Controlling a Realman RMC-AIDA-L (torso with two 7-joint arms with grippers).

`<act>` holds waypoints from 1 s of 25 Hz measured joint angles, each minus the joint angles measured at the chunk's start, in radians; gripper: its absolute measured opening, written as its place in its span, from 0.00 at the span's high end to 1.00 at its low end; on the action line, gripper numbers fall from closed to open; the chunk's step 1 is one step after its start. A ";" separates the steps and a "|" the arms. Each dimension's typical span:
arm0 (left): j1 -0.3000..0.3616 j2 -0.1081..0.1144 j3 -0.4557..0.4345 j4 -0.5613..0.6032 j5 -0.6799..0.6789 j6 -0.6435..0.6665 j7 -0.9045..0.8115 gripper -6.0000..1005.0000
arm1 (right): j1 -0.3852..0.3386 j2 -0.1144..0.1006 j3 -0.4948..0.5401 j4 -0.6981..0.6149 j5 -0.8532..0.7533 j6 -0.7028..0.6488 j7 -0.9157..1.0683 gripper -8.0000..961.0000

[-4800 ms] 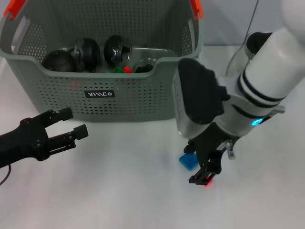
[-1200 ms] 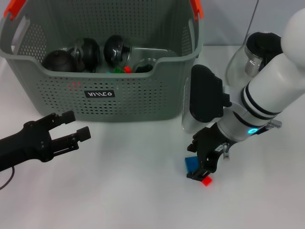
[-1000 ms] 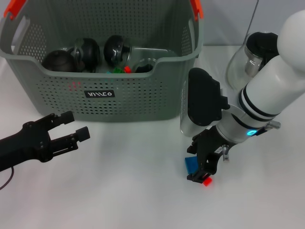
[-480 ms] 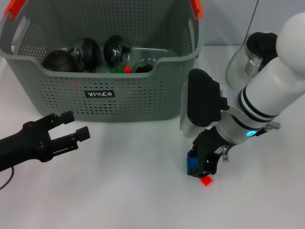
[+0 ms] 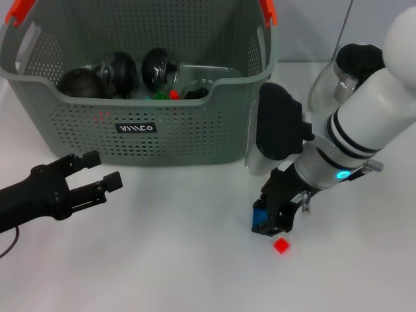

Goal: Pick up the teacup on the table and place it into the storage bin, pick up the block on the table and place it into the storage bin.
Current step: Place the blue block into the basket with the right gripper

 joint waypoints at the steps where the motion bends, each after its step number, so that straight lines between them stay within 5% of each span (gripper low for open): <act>1: 0.000 0.000 0.000 0.000 0.000 0.000 0.000 0.15 | -0.003 -0.001 0.010 -0.014 0.000 -0.010 0.000 0.53; 4: 0.000 0.000 -0.001 0.000 -0.001 0.000 0.000 0.15 | -0.036 -0.003 0.077 -0.090 0.003 -0.067 -0.011 0.55; 8: 0.002 0.000 0.000 0.000 -0.004 0.000 0.000 0.15 | -0.109 -0.006 0.307 -0.235 0.072 -0.180 -0.086 0.55; 12: 0.002 0.000 0.000 0.000 -0.006 0.000 0.000 0.15 | -0.160 -0.012 0.580 -0.293 0.262 -0.334 -0.192 0.55; 16: -0.002 0.001 0.000 0.000 -0.007 0.000 0.000 0.15 | -0.186 -0.013 0.749 -0.299 0.526 -0.404 -0.237 0.55; 21: -0.005 0.002 -0.002 0.000 -0.008 -0.001 -0.016 0.15 | -0.177 -0.010 0.766 -0.340 0.728 -0.369 -0.252 0.55; 25: -0.005 0.002 -0.002 0.000 -0.008 -0.001 -0.024 0.15 | -0.120 -0.008 0.694 -0.384 0.689 -0.222 -0.229 0.55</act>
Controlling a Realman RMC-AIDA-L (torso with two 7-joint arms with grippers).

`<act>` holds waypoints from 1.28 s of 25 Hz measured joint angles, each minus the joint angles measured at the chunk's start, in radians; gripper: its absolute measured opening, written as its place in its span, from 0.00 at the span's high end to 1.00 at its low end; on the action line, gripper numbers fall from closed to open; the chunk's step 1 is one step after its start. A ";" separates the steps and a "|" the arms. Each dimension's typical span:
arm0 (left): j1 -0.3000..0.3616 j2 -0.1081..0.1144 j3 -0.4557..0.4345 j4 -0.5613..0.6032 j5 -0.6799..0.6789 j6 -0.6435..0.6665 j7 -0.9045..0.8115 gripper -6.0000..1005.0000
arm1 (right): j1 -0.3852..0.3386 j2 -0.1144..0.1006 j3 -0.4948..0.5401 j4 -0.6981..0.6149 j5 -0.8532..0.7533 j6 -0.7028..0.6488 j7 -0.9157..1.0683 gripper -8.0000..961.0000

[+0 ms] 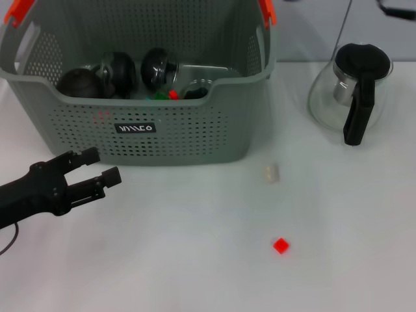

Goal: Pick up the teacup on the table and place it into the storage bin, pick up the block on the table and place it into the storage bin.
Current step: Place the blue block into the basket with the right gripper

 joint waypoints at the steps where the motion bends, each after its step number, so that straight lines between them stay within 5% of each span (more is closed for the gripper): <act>1: 0.000 0.000 0.000 0.000 0.000 -0.001 0.000 0.15 | 0.016 0.000 -0.018 -0.003 -0.026 0.050 0.022 0.55; 7: -0.008 0.000 0.003 0.000 0.003 -0.022 -0.004 0.15 | 0.219 -0.004 -0.135 0.089 -0.307 0.401 0.282 0.55; 12: -0.014 -0.002 0.005 0.000 0.005 -0.026 -0.007 0.15 | 0.414 0.004 -0.155 0.307 -0.517 0.549 0.392 0.55; 16: -0.014 -0.002 0.005 0.000 0.006 -0.034 -0.013 0.15 | 0.491 0.006 -0.239 0.483 -0.548 0.666 0.394 0.54; 27: -0.014 -0.002 0.007 -0.001 0.005 -0.042 -0.013 0.15 | 0.507 0.006 -0.291 0.520 -0.545 0.687 0.425 0.52; 29: -0.013 -0.002 0.007 -0.006 0.007 -0.049 -0.012 0.15 | 0.475 0.006 -0.285 0.464 -0.518 0.687 0.419 0.52; 32: -0.014 -0.002 0.007 -0.012 0.006 -0.053 -0.010 0.16 | 0.333 0.005 -0.282 0.279 -0.357 0.657 0.367 0.47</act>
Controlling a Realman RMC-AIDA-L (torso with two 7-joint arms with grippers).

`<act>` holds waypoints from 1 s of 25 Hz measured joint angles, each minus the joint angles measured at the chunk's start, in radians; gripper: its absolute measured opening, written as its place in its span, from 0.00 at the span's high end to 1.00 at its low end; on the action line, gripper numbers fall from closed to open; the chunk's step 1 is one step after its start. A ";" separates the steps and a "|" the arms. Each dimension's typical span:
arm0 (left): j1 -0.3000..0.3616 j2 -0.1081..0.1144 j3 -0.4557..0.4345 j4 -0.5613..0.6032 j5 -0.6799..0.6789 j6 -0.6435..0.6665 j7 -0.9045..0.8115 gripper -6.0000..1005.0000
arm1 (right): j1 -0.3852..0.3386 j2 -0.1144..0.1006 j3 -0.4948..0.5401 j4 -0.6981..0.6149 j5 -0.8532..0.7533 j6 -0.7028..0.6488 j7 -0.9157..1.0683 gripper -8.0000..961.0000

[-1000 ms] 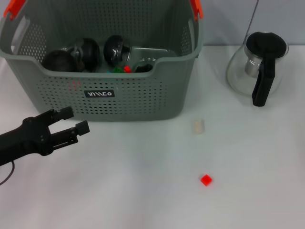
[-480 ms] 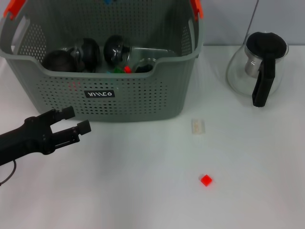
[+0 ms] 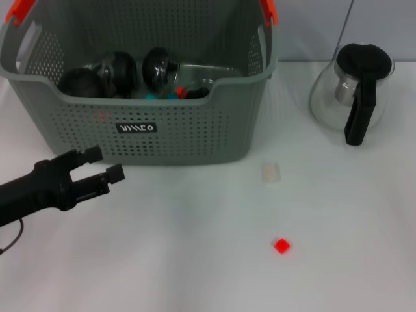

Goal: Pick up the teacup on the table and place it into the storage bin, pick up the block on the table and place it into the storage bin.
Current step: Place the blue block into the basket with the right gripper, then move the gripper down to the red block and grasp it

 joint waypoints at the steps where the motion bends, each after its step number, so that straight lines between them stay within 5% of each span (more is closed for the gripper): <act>1: 0.000 0.000 0.000 0.000 -0.001 0.001 0.001 0.16 | -0.074 -0.001 0.000 -0.076 0.110 -0.028 -0.057 0.42; 6: -0.002 0.001 -0.002 0.000 -0.003 0.000 0.002 0.16 | -0.410 -0.008 0.033 -0.263 0.674 -0.289 -0.468 0.21; 11: -0.002 0.005 -0.006 0.002 -0.004 -0.001 -0.002 0.16 | -0.597 -0.031 0.138 -0.267 0.857 -0.625 -0.608 0.07; 14: -0.003 0.005 -0.007 0.003 -0.004 -0.001 -0.002 0.16 | -0.645 -0.075 0.203 -0.305 0.669 -0.866 -0.527 0.08; 17: -0.008 0.007 -0.008 0.004 -0.001 -0.002 -0.003 0.15 | -0.644 -0.090 0.211 -0.366 0.482 -0.964 -0.429 0.09; 19: -0.010 0.008 -0.007 0.004 0.000 -0.001 -0.005 0.15 | -0.621 -0.087 0.214 -0.481 0.220 -1.064 -0.286 0.09; 25: -0.011 0.009 -0.008 0.003 -0.001 -0.001 -0.008 0.15 | -0.542 -0.073 0.179 -0.565 -0.026 -1.139 -0.163 0.10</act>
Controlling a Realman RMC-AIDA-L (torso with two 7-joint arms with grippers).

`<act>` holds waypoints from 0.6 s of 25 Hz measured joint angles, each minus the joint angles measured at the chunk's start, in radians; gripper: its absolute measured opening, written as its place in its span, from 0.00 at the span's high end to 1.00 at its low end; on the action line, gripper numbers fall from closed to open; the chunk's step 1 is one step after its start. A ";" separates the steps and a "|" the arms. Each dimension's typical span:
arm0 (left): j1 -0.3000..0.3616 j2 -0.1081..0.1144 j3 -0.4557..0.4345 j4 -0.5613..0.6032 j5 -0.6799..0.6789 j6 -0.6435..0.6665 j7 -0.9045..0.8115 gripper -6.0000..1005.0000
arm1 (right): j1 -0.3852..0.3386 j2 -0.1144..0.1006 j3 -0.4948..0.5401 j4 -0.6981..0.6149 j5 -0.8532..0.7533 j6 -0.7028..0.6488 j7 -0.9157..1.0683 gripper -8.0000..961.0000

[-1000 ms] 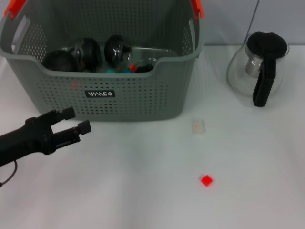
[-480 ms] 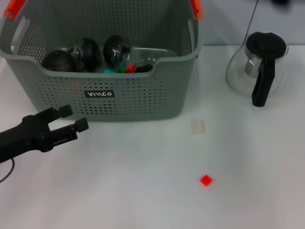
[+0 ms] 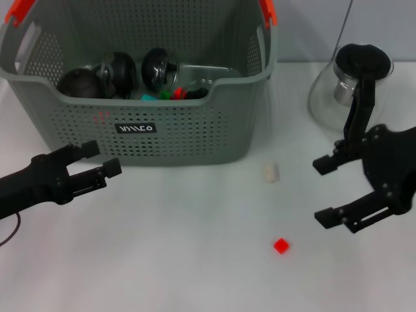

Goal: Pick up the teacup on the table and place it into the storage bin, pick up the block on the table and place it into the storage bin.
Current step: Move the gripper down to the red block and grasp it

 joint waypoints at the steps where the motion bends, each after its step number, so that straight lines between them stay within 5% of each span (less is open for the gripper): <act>1: 0.000 0.000 0.001 -0.001 0.000 0.000 0.000 0.15 | 0.021 0.003 -0.022 0.001 -0.042 0.000 0.020 0.10; 7: 0.007 -0.002 0.001 0.000 0.000 0.001 -0.001 0.15 | 0.143 0.075 -0.169 0.061 -0.375 0.045 0.070 0.11; 15: 0.009 -0.004 0.001 -0.002 0.003 -0.007 -0.002 0.15 | 0.238 0.076 -0.369 0.252 -0.459 0.189 0.158 0.12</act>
